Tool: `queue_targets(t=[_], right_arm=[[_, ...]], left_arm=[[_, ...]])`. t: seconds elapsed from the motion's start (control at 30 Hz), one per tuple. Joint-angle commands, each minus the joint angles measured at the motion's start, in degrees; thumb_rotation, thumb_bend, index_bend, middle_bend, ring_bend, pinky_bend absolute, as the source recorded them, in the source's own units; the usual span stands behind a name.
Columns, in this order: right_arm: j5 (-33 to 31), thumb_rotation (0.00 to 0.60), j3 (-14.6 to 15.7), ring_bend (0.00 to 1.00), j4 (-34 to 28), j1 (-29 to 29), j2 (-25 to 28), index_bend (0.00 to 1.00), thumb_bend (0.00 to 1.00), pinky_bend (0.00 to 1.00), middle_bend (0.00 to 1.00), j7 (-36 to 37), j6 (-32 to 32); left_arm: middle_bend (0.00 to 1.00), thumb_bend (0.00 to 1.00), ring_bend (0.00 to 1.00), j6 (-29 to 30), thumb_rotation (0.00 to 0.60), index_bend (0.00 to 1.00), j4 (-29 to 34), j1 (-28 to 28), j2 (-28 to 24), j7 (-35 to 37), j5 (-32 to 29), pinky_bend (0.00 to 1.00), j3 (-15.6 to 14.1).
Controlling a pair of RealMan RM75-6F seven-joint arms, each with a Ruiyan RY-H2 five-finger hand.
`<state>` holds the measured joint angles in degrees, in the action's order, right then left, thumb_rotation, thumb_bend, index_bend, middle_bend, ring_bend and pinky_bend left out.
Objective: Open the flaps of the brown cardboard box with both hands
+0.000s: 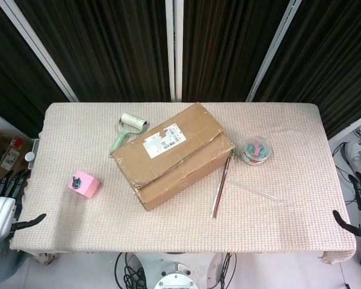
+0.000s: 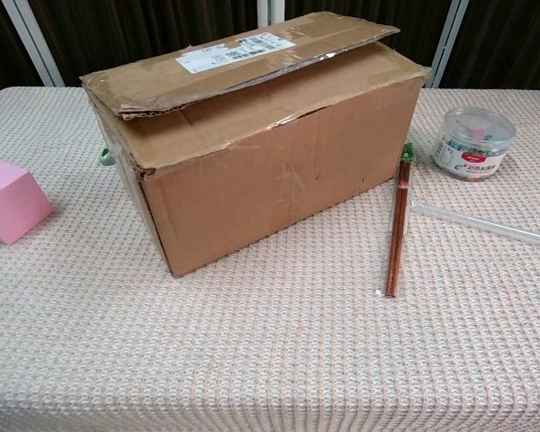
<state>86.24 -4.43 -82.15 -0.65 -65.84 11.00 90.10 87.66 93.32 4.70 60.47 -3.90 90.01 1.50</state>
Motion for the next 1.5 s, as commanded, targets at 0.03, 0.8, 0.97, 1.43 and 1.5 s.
queue_targets(t=[0.03, 0.8, 0.97, 1.43, 1.5], right_arm=[[0.06, 0.600, 0.01, 0.00, -0.10, 0.03, -0.02, 0.00, 0.18, 0.00, 0.00, -0.19, 0.00], [1.89, 0.600, -5.48, 0.00, -12.67, 8.75, 7.13, 0.00, 0.17, 0.00, 0.00, -11.05, -5.86], [0.82, 0.600, -9.55, 0.00, -22.63, 17.58, 12.06, 0.00, 0.17, 0.00, 0.00, -14.69, -16.34], [-24.37, 0.600, -17.20, 0.00, -24.47, 48.73, -2.13, 0.00, 0.17, 0.00, 0.00, -48.97, -39.80], [-27.14, 0.600, -16.61, 0.00, -22.45, 52.14, -5.49, 0.00, 0.17, 0.00, 0.00, -52.52, -40.12]], left_arm=[[0.09, 0.06, 0.04, 0.13, 0.414, 0.05, -0.10, -0.06, 0.00, 0.12, 0.00, 0.17, 0.00], [0.09, 0.06, 0.04, 0.76, 0.429, 0.05, -1.37, -0.55, 0.12, 1.84, -0.81, 0.17, 0.31], [0.09, 0.06, 0.04, 1.17, 0.438, 0.05, -1.29, -0.61, 0.15, 1.94, -0.12, 0.17, 0.14], [0.09, 0.06, 0.04, 1.12, 0.443, 0.05, -3.99, -1.59, 0.73, 4.80, -1.50, 0.17, -0.17], [0.09, 0.06, 0.04, 0.92, 0.441, 0.05, -4.55, -1.60, 0.76, 5.25, -1.94, 0.17, -0.03]])
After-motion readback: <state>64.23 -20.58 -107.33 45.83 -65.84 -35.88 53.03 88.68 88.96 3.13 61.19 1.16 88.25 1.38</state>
